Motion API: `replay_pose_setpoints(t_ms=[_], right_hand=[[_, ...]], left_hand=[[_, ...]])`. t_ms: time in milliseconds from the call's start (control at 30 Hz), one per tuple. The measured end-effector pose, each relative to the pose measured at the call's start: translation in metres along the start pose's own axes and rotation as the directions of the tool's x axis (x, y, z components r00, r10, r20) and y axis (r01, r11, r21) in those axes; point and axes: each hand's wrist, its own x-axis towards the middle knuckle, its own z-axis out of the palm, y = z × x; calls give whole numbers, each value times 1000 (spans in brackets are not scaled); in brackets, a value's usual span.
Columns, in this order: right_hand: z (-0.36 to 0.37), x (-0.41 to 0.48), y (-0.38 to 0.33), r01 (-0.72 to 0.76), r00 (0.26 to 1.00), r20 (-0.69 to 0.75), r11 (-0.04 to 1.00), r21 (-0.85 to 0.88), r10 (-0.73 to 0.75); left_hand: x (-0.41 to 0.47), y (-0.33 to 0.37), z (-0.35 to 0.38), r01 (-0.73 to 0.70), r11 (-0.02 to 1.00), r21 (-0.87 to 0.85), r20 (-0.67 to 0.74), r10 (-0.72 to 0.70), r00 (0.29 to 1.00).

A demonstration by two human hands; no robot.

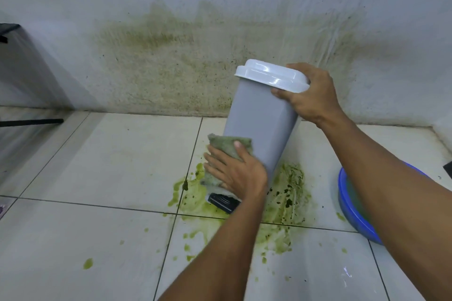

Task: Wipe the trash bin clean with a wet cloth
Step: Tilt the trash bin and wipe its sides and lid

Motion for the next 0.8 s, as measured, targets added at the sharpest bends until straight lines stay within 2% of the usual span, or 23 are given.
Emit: replay_pose_setpoints(t_ms=[33, 100, 233, 300, 400, 533, 733, 800], right_hand=[[2, 0, 0, 5, 1000, -4, 1000, 1, -5], [5, 1, -3, 7, 1000, -22, 1000, 3, -7], [3, -2, 0, 25, 1000, -2, 1000, 13, -25], [0, -3, 1, 41, 999, 17, 999, 17, -41], [1, -3, 3, 41, 999, 9, 999, 25, -41], [2, 0, 2, 33, 999, 5, 999, 31, -34], [1, -2, 2, 28, 1000, 7, 999, 21, -28], [1, -3, 1, 22, 1000, 14, 999, 24, -22]], left_hand=[[11, 2, -4, 26, 1000, 0, -7, -26, 1000], [14, -2, -10, -9, 1000, 13, -14, 9, 1000], [-29, -33, 0, -264, 961, 81, 19, 263, 965], [-30, -38, 2, -313, 944, 101, 46, 310, 950], [-7, -24, -3, -271, 954, 127, 54, 266, 962], [3, -10, -6, -200, 944, 264, 62, 191, 980], [4, -13, -10, -167, 898, 406, 68, 153, 986], [5, -13, -11, -187, 896, 403, 69, 174, 982]])
